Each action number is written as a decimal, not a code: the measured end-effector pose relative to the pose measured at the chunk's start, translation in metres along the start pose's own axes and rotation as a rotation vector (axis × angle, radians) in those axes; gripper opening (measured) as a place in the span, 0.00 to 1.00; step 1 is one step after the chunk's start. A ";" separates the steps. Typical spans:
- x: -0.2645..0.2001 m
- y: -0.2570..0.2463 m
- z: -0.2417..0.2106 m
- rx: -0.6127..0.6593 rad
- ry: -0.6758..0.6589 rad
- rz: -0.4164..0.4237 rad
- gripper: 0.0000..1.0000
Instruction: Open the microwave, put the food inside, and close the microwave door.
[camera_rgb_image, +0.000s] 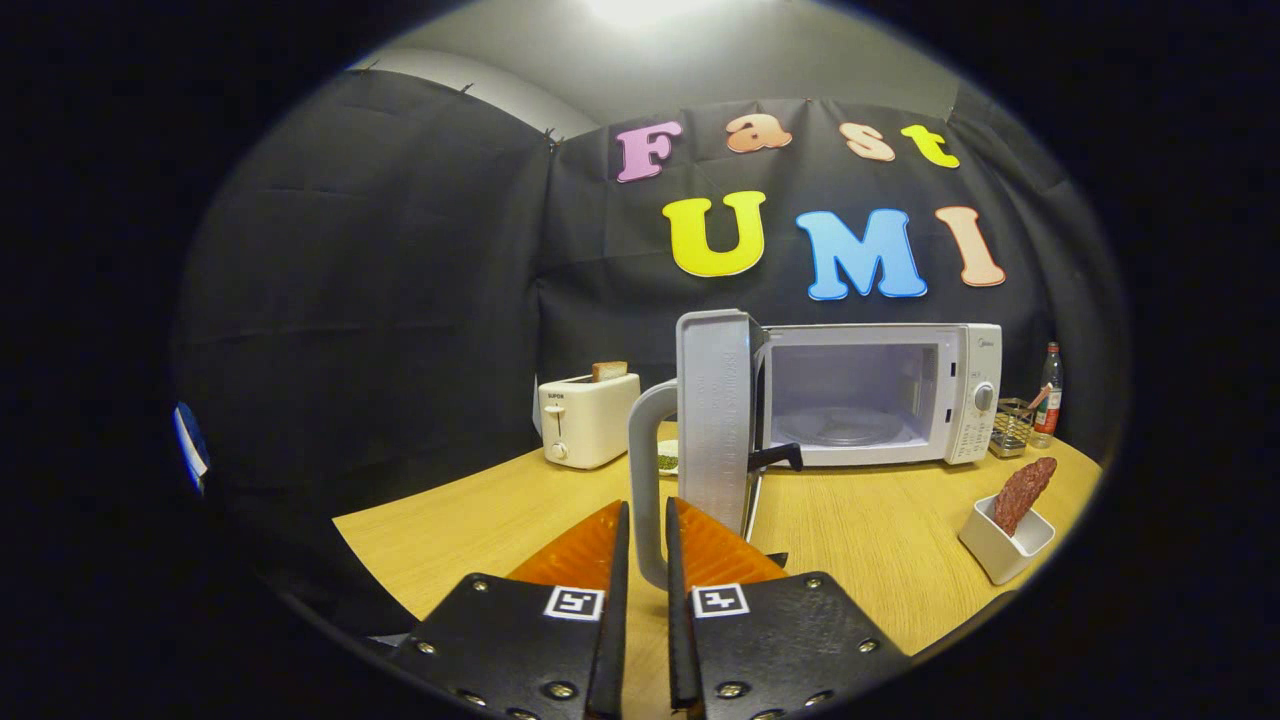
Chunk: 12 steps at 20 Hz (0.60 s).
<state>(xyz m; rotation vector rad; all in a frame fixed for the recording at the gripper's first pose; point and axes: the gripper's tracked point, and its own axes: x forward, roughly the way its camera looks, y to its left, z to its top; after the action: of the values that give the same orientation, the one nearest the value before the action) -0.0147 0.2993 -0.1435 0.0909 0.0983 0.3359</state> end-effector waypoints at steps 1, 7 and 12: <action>-0.002 -0.002 0.000 0.009 0.003 0.024 0.34; -0.019 -0.043 0.016 -0.007 -0.020 0.016 0.78; -0.024 -0.080 0.017 -0.052 0.021 0.017 0.96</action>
<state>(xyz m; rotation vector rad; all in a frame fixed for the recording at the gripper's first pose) -0.0098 0.2149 -0.1329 0.0363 0.1098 0.3564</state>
